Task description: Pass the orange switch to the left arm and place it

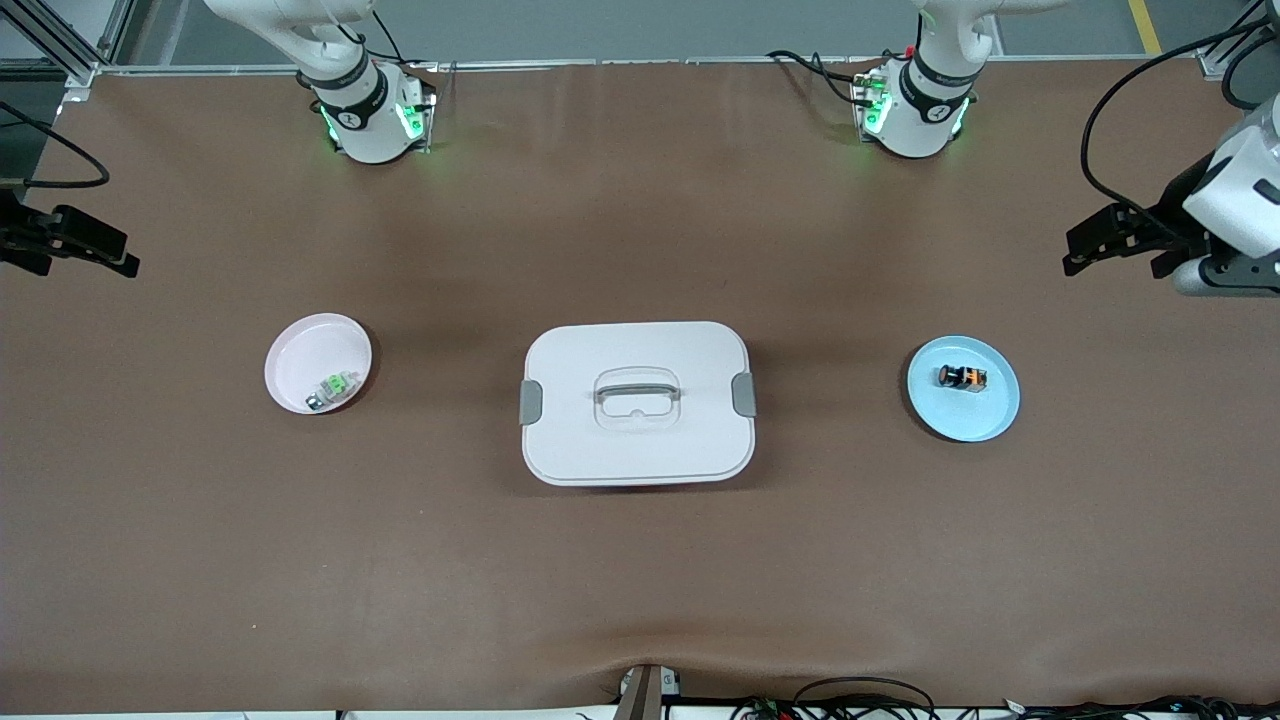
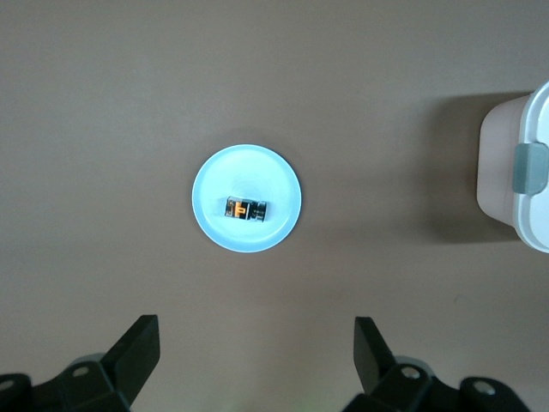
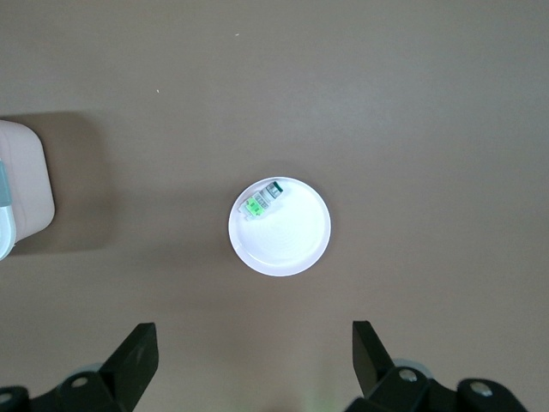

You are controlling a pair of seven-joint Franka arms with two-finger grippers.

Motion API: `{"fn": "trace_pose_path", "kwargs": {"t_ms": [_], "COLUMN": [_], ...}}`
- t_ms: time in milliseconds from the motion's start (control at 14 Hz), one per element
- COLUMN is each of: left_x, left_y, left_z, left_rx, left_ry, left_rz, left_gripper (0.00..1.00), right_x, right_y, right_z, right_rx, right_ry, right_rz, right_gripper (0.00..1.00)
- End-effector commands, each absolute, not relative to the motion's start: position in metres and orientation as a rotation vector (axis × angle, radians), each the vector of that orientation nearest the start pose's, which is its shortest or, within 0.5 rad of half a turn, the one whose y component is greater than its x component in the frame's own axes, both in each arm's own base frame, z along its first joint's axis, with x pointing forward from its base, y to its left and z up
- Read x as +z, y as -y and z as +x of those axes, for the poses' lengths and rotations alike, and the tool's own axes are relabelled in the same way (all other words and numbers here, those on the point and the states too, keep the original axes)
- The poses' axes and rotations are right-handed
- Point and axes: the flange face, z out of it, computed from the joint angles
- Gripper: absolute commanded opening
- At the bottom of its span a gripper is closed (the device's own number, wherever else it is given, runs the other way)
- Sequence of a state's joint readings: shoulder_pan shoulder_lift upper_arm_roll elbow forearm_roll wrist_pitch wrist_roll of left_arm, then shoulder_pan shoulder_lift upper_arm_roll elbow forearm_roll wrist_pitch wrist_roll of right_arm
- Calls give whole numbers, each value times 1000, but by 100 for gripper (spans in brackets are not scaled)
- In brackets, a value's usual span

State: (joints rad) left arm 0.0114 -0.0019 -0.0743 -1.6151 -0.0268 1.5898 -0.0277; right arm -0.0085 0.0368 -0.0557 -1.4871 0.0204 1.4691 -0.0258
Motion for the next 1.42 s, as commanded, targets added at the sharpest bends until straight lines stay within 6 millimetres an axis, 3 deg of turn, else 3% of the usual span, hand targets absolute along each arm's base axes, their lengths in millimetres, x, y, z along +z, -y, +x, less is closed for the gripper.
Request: {"fn": "trace_pose_path", "kwargs": {"t_ms": [0, 570, 1353], "left_x": [614, 603, 604], "left_y": [36, 35, 26], "left_z": [558, 565, 549], "left_rx": [-13, 14, 23], "left_ry": [-50, -45, -15], "left_rz": [-3163, -3163, -3162], "left_gripper": [100, 100, 100], "right_x": [637, 637, 636], "right_y": [31, 32, 36], "right_z": [547, 549, 549], "right_rx": [77, 64, 65], "right_ry": [-41, -46, -43], "right_rz": [-3119, -3104, -3098], "right_gripper": [100, 100, 100]}}
